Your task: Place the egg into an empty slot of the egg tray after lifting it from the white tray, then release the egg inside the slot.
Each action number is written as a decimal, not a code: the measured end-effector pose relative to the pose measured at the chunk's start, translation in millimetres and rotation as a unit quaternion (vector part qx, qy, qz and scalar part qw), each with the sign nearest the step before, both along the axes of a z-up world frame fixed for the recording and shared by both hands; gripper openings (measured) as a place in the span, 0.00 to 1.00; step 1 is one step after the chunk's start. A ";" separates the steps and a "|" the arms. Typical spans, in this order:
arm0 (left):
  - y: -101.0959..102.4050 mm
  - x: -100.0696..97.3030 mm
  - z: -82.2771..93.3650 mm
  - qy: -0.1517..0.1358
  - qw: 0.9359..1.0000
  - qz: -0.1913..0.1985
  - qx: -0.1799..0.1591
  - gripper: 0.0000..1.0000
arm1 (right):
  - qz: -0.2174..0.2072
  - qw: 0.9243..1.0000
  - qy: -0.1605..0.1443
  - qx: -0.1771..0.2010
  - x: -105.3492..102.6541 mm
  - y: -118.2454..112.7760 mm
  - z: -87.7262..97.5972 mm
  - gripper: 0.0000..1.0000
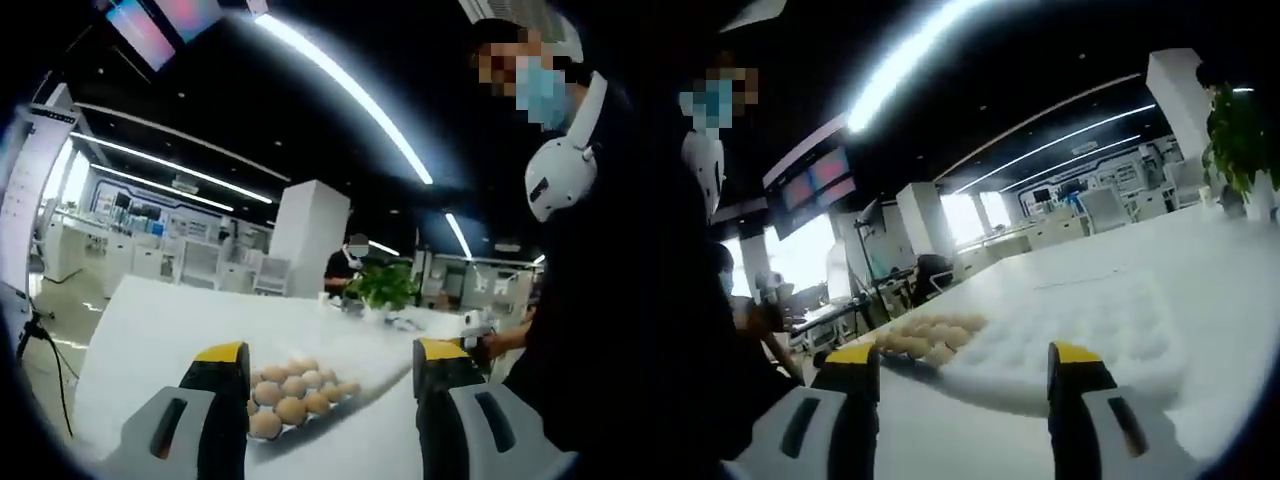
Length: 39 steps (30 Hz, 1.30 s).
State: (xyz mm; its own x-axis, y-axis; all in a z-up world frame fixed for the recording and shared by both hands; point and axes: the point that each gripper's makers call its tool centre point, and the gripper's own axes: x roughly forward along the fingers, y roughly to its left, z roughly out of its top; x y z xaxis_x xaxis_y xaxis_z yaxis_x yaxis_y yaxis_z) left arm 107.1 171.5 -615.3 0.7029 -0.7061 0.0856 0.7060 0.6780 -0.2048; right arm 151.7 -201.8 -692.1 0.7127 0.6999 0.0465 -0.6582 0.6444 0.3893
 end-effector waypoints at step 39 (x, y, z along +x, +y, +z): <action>-43.2 -6.6 -48.1 0.088 0.974 -0.141 0.153 0.63 | 0.191 0.930 0.041 -0.310 -32.4 32.3 -12.6 0.73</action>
State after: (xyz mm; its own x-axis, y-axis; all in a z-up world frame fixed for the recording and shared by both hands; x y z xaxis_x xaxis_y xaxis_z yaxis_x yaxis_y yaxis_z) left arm 100.4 128.3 -663.4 0.4614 -0.8472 -0.2633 0.8456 0.5098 -0.1583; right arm 119.4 -169.4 -704.7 0.3905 0.7763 -0.4949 -0.8692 0.4881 0.0798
